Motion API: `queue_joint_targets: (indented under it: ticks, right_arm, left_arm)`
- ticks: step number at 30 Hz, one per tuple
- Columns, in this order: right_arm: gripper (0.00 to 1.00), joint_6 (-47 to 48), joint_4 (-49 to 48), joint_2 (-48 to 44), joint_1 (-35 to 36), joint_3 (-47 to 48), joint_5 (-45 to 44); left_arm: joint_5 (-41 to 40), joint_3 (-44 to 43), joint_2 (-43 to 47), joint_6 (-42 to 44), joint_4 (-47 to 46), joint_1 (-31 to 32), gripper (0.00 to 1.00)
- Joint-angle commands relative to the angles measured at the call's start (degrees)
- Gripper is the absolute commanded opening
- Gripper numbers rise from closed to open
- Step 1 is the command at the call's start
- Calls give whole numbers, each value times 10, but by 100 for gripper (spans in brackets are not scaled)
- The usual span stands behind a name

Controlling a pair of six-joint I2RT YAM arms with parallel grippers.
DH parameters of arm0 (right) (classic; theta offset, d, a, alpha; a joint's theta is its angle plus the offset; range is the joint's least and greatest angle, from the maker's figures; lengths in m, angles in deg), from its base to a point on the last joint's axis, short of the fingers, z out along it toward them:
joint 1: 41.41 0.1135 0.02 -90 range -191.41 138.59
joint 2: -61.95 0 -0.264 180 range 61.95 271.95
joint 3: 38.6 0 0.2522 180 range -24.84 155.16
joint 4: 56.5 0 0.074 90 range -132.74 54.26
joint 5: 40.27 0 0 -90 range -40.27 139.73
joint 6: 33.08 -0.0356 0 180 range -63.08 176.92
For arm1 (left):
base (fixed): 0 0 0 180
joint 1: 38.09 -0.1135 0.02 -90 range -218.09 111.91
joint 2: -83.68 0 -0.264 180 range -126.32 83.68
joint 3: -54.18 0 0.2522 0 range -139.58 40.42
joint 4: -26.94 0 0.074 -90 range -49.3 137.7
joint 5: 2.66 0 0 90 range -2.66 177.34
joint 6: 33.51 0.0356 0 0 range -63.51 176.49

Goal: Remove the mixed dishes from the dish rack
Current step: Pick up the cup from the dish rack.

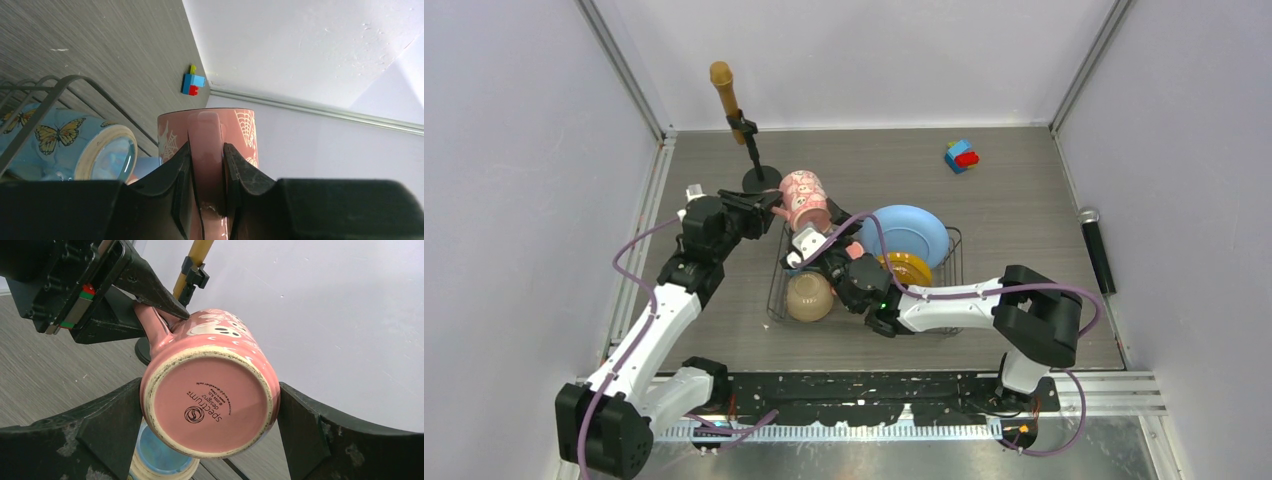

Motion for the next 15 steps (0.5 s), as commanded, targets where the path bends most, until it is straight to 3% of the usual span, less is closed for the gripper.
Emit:
queue_joint_targets:
  ticks: [1, 3, 6, 9, 12, 15]
  right_arm:
    - [15, -55, -36, -3, 43, 14, 151]
    - [39, -81, -31, -18, 43, -5, 143]
    - [60, -146, -4, -51, 42, -30, 128]
    - [84, -204, 24, -78, 43, -42, 115]
    - [97, -248, 26, -93, 42, -54, 108]
    - [100, -256, 40, -115, 43, -62, 122]
  left_arm:
    - [97, -32, 27, 50, -101, 32, 0]
    - [80, -43, 34, 96, -95, 31, 0]
    - [67, -70, 44, 167, -71, 32, 0]
    - [53, -49, 51, 158, -124, 31, 0]
    - [59, -43, 48, 150, -154, 31, 0]
    - [73, -45, 39, 146, -179, 31, 0]
